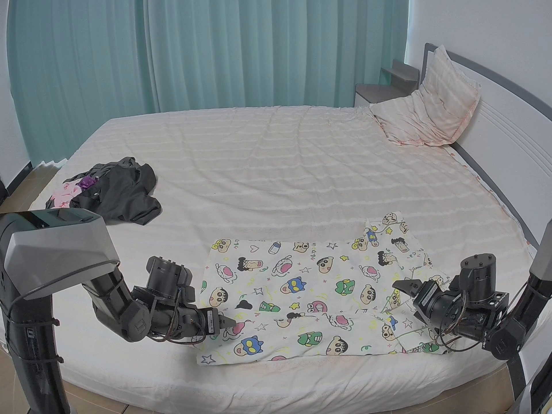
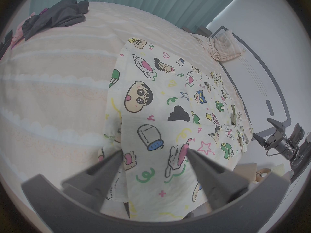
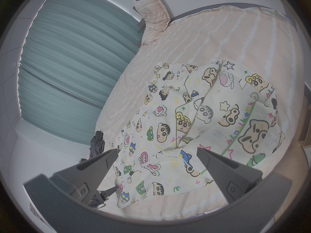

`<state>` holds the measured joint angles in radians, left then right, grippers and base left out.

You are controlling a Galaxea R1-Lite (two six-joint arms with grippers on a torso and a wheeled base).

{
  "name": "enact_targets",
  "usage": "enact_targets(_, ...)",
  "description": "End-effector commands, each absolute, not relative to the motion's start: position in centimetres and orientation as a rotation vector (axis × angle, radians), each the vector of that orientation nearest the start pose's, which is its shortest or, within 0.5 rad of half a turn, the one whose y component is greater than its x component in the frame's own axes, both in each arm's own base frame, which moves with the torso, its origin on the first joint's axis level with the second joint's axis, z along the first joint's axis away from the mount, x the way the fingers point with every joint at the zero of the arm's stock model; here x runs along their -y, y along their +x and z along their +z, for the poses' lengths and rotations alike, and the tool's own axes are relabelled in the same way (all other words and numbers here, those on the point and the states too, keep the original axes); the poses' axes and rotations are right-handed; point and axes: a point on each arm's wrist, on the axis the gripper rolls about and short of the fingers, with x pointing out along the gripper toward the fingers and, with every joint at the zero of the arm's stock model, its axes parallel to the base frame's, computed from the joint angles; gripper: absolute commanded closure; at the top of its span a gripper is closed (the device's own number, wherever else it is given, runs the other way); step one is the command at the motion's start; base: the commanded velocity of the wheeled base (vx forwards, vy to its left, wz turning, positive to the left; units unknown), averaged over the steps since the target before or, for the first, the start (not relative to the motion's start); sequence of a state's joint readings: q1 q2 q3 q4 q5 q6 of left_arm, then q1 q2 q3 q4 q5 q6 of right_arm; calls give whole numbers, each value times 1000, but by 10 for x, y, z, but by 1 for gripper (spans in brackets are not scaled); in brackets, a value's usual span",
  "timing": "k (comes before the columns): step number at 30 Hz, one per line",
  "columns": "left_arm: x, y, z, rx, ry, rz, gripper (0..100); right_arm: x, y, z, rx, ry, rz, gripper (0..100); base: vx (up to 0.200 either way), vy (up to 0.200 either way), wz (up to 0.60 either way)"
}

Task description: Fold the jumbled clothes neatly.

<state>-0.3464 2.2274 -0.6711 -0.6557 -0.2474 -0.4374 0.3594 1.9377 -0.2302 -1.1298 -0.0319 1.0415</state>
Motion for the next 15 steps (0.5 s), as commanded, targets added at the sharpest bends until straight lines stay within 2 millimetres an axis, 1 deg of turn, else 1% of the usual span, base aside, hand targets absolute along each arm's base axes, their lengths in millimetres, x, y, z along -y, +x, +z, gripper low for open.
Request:
enact_targets(1, 115, 304, -17, -1020, -355, -338, 100, -85, 230, 39, -678, 890, -14, 0, 0, 0, 0)
enact_targets(5, 113, 303, -11, -1007, -367, -333, 100, -85, 230, 39, -679, 890, -14, 0, 0, 0, 0)
enact_targets(6, 111, 302, -4, -991, -381, -327, 100, -84, 230, 39, -675, 888, -17, 0, 0, 0, 0)
enact_targets(8, 111, 302, -3, -988, -386, -326, 100, -84, 230, 39, -674, 888, -18, 0, 0, 0, 0)
enact_targets(9, 110, 301, 6, -965, -405, -313, 100, -81, 230, 41, -664, 875, -20, 0, 0, 0, 0)
enact_targets(11, 109, 300, 17, -925, -409, -284, 100, -76, 231, 44, -642, 853, -27, 0, 0, 0, 0)
enact_targets(12, 110, 300, 18, -922, -410, -280, 100, -75, 231, 44, -639, 851, -28, 0, 0, 0, 0)
enact_targets(15, 110, 298, 31, -878, -417, -252, 100, -67, 232, 47, -614, 836, -45, 0, 0, 0, 0)
